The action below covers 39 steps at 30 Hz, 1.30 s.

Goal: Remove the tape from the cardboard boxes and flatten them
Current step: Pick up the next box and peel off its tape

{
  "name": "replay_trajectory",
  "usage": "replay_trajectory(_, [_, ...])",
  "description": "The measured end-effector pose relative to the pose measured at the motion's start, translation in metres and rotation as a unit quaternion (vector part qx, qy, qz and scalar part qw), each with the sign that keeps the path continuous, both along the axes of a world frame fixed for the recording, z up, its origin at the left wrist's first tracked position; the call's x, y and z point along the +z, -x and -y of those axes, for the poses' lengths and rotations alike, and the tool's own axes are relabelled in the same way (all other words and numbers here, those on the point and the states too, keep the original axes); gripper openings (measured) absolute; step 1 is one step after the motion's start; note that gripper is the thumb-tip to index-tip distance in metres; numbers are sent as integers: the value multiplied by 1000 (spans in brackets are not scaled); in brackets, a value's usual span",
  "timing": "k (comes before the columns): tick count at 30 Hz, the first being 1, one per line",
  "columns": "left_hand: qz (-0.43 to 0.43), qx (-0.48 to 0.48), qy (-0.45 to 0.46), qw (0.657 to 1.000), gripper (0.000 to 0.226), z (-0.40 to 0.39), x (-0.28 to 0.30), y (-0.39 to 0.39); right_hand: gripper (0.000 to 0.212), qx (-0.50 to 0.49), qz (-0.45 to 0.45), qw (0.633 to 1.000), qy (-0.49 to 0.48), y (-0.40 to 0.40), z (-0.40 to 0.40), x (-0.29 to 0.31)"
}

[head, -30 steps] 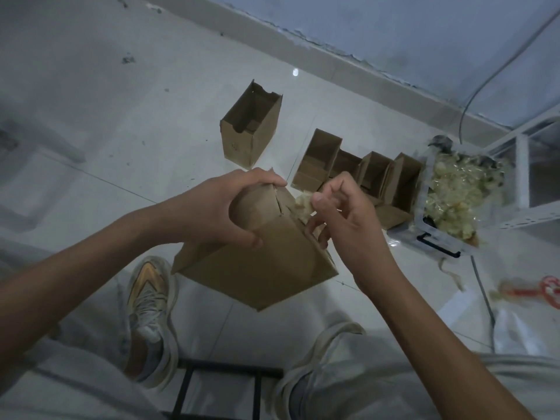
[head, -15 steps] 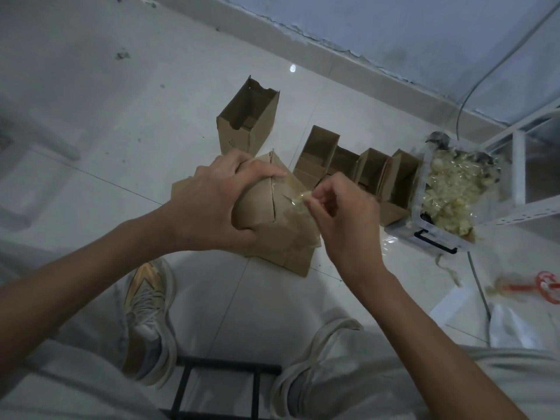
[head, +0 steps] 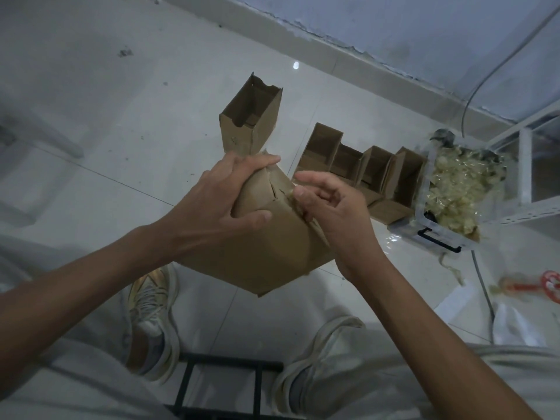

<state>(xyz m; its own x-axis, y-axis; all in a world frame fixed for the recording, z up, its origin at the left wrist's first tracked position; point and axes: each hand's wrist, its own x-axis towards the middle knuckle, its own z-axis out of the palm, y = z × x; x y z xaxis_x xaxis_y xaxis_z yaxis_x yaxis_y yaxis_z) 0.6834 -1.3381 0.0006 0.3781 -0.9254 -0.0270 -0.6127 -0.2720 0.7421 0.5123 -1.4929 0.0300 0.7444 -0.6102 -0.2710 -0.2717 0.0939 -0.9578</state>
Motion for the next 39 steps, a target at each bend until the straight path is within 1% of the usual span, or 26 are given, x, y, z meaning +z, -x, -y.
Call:
replay_trajectory(3, [18, -7, -2, 1000, 86, 2, -1, 2, 34, 21, -9, 999, -41, 4, 3, -3])
replay_trajectory(5, [22, -6, 1, 1000, 85, 2, -4, 3, 27, 38, -23, 998, -37, 4, 9, -5])
replay_trajectory(6, [22, -5, 3, 1000, 83, 2, -5, 4, 24, 50, -43, 998, -23, 3, 11, -5])
replay_trajectory(8, [25, -9, 6, 1000, 80, 2, -7, 4, 33, 82, -102, 991, 21, 0, 11, -6])
replay_trajectory(9, [29, -12, 6, 999, 79, 1, -8, 4, 38, 95, -128, 986, 53, -1, 10, -8])
replay_trajectory(12, [34, -14, 13, 999, 76, -1, -10, 4, 45, 108, -178, 966, 152, 0, 5, -17])
replay_trajectory(14, [51, -13, 23, 998, 76, -3, -11, 5, 52, 107, -202, 963, 142, 0, 3, -20])
replay_trajectory(16, [80, -19, 32, 996, 77, -5, -12, 5, 50, 98, -193, 971, 98, 1, -1, -23])
replay_trajectory(18, [87, -16, 47, 995, 75, -7, -11, 5, 37, 64, -163, 983, 58, 2, -7, -25])
replay_trajectory(19, [83, -11, 57, 995, 74, -7, -11, 6, 29, 44, -147, 987, 48, 2, -8, -26])
replay_trajectory(21, [76, -3, 71, 995, 73, -7, -9, 7, 19, 15, -124, 990, 69, 2, -6, -26])
replay_trajectory(24, [73, 1, 84, 994, 73, -5, -5, 9, 16, -6, -96, 993, 74, 1, -2, -25])
replay_trajectory(28, [73, -2, 88, 993, 74, -5, -3, 11, 12, -38, -47, 998, 9, 4, -4, -20])
replay_trajectory(30, [76, 2, 87, 993, 76, -4, -2, 13, 12, -33, -28, 999, -1, 5, -5, -21])
replay_trajectory(33, [87, 14, 61, 994, 84, 0, -1, 16, 13, 13, -14, 1000, 6, 7, -8, -22])
replay_trajectory(36, [115, 16, 39, 993, 84, 0, -1, 15, 12, 28, -48, 998, 24, 6, -1, -19])
replay_trajectory(37, [129, 16, 44, 991, 84, 0, 0, 14, 12, 22, -72, 995, 60, 5, 4, -18])
replay_trajectory(39, [157, 22, 59, 986, 84, -1, 3, 11, 14, 8, -128, 978, 163, 4, 14, -22])
